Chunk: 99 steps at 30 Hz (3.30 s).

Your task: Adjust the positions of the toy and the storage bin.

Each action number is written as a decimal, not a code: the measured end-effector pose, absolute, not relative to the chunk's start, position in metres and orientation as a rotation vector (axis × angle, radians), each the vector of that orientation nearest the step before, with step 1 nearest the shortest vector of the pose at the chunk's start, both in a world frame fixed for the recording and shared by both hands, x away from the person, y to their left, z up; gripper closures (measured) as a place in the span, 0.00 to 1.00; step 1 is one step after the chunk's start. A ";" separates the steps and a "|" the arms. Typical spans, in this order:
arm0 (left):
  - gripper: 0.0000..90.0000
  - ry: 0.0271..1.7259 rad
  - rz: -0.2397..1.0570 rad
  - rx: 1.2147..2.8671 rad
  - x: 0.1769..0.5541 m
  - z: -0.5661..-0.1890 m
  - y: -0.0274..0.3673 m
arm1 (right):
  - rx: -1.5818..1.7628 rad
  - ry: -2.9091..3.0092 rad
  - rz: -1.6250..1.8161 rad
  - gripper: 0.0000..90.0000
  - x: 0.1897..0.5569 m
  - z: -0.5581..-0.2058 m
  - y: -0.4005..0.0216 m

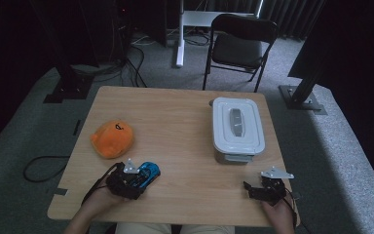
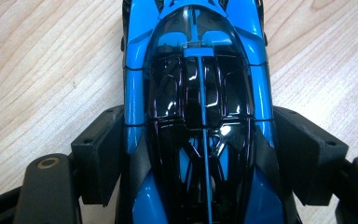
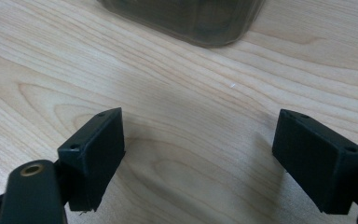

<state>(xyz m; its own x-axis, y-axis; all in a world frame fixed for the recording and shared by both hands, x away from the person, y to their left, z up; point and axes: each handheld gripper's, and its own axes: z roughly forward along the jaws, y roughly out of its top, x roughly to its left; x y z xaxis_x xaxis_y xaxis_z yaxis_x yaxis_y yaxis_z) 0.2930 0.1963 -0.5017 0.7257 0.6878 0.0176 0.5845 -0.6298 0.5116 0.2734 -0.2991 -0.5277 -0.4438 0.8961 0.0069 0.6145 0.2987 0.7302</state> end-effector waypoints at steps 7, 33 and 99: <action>0.29 0.994 0.300 2.415 0.293 -0.501 0.197 | 1.352 2.167 0.946 0.18 0.273 -0.528 -0.299; 0.31 1.118 0.362 2.293 0.285 -0.478 0.261 | 1.357 2.165 0.946 0.18 0.273 -0.528 -0.299; 0.00 0.979 0.346 2.183 0.348 -0.484 0.142 | 1.451 2.040 0.914 0.14 0.308 -0.509 -0.335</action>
